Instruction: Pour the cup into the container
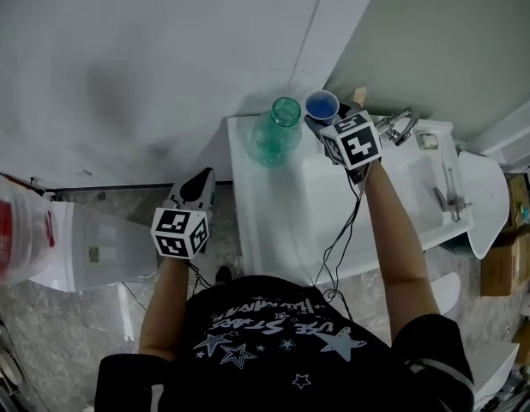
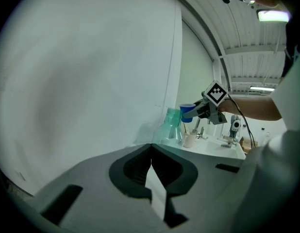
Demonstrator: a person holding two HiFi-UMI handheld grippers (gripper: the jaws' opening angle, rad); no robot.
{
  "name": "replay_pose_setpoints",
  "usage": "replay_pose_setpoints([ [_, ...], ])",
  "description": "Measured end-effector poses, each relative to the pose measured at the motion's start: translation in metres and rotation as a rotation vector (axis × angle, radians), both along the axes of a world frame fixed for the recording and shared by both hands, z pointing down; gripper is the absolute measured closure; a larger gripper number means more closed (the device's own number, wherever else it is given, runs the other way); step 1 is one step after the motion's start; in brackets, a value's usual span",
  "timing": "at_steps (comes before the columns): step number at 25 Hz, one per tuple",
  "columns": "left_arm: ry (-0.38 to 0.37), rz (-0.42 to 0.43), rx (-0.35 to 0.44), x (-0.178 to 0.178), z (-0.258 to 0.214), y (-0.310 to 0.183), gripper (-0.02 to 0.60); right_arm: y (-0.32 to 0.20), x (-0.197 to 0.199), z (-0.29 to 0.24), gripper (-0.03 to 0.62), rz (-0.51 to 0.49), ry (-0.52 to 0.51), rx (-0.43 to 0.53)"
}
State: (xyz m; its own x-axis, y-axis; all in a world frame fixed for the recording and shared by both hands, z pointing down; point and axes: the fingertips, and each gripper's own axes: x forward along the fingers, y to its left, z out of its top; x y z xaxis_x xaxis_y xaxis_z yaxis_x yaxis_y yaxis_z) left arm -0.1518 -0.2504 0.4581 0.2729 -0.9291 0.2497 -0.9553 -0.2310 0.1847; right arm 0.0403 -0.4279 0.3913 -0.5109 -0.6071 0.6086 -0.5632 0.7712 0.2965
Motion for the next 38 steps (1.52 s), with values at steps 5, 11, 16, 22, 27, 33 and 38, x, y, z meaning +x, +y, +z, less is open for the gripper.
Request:
replay_pose_setpoints([
  [5, 0.006, 0.001, -0.004, 0.002, 0.003, -0.002, 0.569, -0.001, -0.003, -0.003, 0.336, -0.033, 0.059, 0.027],
  [11, 0.012, 0.000, 0.000, 0.004, 0.003, -0.003, 0.569, 0.002, -0.010, -0.010, 0.338, -0.068, 0.102, 0.046],
  [16, 0.017, -0.001, -0.001, 0.004, 0.005, -0.004, 0.569, 0.001, -0.009, -0.011, 0.338, -0.079, 0.140, 0.057],
  [22, 0.023, -0.002, -0.011, 0.005, 0.010, -0.003, 0.569, -0.004, -0.011, -0.013, 0.339, -0.107, 0.230, 0.094],
  [27, 0.030, -0.005, -0.008, 0.004, 0.011, -0.005, 0.569, -0.005, -0.014, -0.013, 0.339, -0.129, 0.278, 0.114],
  [33, 0.038, -0.008, -0.007, 0.004, 0.012, -0.004, 0.569, -0.006, -0.015, -0.011, 0.339, -0.141, 0.327, 0.136],
  [38, 0.045, -0.011, -0.009, 0.003, 0.015, -0.004, 0.569, -0.006, -0.016, -0.012, 0.339, -0.150, 0.368, 0.161],
])
